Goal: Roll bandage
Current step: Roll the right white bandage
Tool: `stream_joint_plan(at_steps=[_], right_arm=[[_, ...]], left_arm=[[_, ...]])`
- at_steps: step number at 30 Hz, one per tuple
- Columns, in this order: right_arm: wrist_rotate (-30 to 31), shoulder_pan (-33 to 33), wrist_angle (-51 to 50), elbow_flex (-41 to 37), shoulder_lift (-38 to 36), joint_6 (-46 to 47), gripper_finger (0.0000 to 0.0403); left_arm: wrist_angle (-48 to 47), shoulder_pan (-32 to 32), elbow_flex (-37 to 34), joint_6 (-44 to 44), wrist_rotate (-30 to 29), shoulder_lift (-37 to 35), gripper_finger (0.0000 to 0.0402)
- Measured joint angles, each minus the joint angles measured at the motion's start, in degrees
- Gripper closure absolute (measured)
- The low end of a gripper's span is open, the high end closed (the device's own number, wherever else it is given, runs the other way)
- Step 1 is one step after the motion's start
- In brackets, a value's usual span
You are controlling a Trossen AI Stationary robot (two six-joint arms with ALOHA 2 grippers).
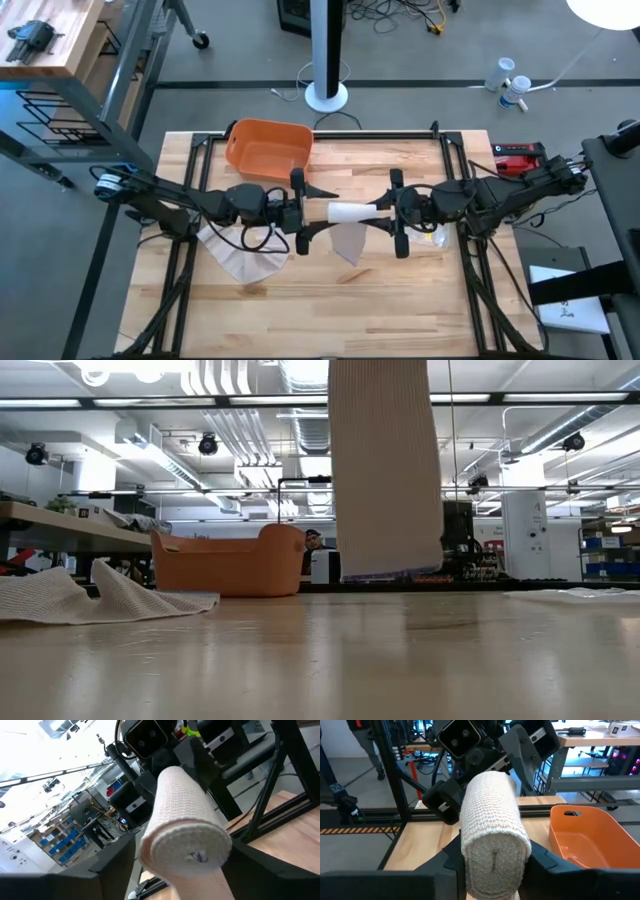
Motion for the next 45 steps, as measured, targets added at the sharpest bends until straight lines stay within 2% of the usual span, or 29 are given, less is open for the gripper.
stream_joint_plan(at_steps=[7, 11, 18, 22, 26, 30, 38, 45], right_arm=[[0.0, 0.0, 0.03, 0.02, 0.0, -0.1, 0.0286], [-0.03, 0.0, -0.45, 0.02, 0.0, -0.91, 0.0283], [0.0, 0.02, -0.83, -0.05, 0.0, -2.66, 0.0216], [0.03, 0.02, -1.29, 0.14, -0.19, -6.14, 0.0172], [0.03, 0.16, -1.27, 1.33, -1.0, -10.74, 0.0134], [0.03, 0.15, -1.24, 1.74, -1.33, -13.64, 0.0114], [0.99, 0.15, 0.64, 1.7, 3.24, -19.54, 0.011], [9.74, 0.15, 2.23, 3.67, 7.98, -25.46, 0.0123]], left_arm=[[-0.4, -0.72, 0.0, -2.75, 0.0, 0.0, 0.0187], [-0.59, -1.03, 0.0, -3.87, -0.02, 0.0, 0.0228], [-1.85, -1.14, 0.0, -6.19, -0.02, -0.07, 0.0312], [-2.04, -1.25, 0.0, -7.98, -0.02, -0.19, 0.0342], [-2.41, -1.25, 0.0, -10.1, 0.0, -0.93, 0.0358], [-2.15, -1.25, 0.0, -12.18, -0.02, -1.43, 0.0363], [-2.31, -1.1, 0.0, -15.54, -0.33, -1.44, 0.0363], [-2.49, -1.07, 0.0, -17.85, -0.58, -1.44, 0.0363]])
